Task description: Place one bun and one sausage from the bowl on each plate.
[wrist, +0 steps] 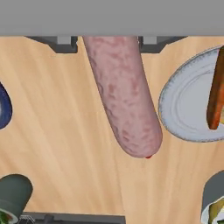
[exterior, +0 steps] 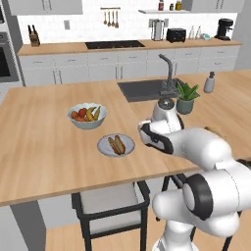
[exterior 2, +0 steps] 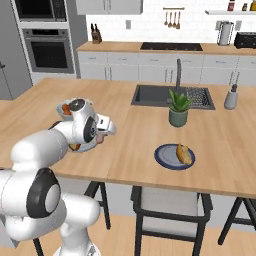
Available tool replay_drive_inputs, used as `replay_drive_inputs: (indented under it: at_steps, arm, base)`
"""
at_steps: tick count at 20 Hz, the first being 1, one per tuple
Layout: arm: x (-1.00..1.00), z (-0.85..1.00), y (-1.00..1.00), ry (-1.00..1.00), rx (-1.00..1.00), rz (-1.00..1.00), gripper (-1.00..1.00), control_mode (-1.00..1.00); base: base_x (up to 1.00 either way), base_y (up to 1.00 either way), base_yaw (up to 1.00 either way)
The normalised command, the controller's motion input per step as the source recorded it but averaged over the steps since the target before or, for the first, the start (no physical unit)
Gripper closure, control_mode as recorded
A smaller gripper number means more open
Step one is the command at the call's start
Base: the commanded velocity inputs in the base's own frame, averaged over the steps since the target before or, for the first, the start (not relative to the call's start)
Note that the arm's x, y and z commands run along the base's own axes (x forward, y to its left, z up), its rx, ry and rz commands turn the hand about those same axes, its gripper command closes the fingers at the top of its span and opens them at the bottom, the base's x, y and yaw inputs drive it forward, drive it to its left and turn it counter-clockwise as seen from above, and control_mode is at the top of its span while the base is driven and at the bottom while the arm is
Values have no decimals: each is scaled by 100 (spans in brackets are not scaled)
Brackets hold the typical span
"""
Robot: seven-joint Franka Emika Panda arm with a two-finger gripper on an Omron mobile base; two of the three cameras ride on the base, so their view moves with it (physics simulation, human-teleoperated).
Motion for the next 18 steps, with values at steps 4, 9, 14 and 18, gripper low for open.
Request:
replay_drive_inputs:
  at_steps: [4,9,14,18]
  arm:
    - [61,5,97,42,0,0,100,-100]
    - [26,-28,43,21,2,1,100,-100]
    - [60,-72,16,4,19,0,100,-100]
    - [79,-50,49,1,5,0,100,-100]
  base:
    - [0,0,0]
    - [0,0,0]
    - [0,0,0]
    - [0,0,0]
